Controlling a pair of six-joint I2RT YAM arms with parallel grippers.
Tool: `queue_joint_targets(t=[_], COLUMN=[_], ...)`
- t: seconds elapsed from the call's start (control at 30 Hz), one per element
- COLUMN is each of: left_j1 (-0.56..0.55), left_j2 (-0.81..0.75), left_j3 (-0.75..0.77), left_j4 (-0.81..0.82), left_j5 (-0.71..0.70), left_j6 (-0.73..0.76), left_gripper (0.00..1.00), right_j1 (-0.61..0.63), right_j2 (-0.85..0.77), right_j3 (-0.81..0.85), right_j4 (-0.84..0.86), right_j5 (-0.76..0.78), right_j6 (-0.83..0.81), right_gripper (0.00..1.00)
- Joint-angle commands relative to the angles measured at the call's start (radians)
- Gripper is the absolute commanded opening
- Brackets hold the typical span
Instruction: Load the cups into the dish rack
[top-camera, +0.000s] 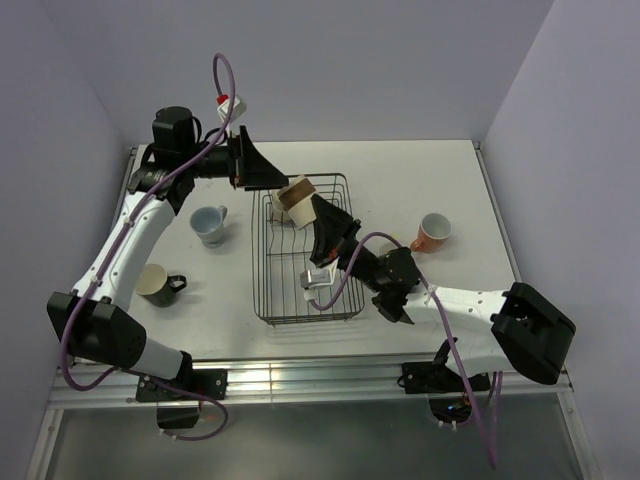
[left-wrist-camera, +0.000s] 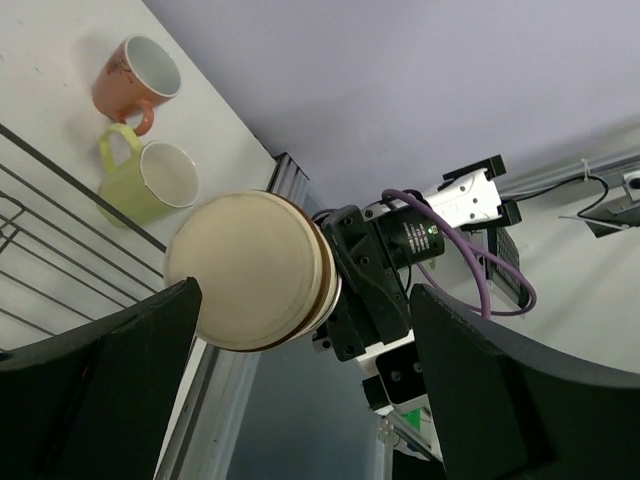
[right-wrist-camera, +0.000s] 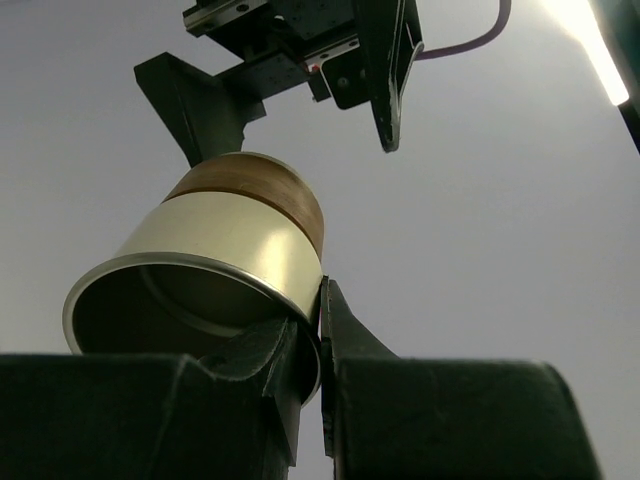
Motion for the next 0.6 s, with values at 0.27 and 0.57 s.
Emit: queue_joint_targets(t=[0.27,0.57], left_j1=[-0.028,-0.031], left_j2=[0.04,0.049], left_j3=[0.023,0.031], left_j4=[-0.115,-0.152], left_j5=[-0.036,-0.076], left_j6=[0.084,0.114], left_gripper=[0.9,0.89], right_j1=[0.024,0.032], right_j2=[0.006,0.005], right_j3=[0.066,0.071], right_j4=[0.505,0.503], right_j5=[-0.01,-0.006], right_j6=[-0.015,-0.012], right_gripper=[0.0,0.0])
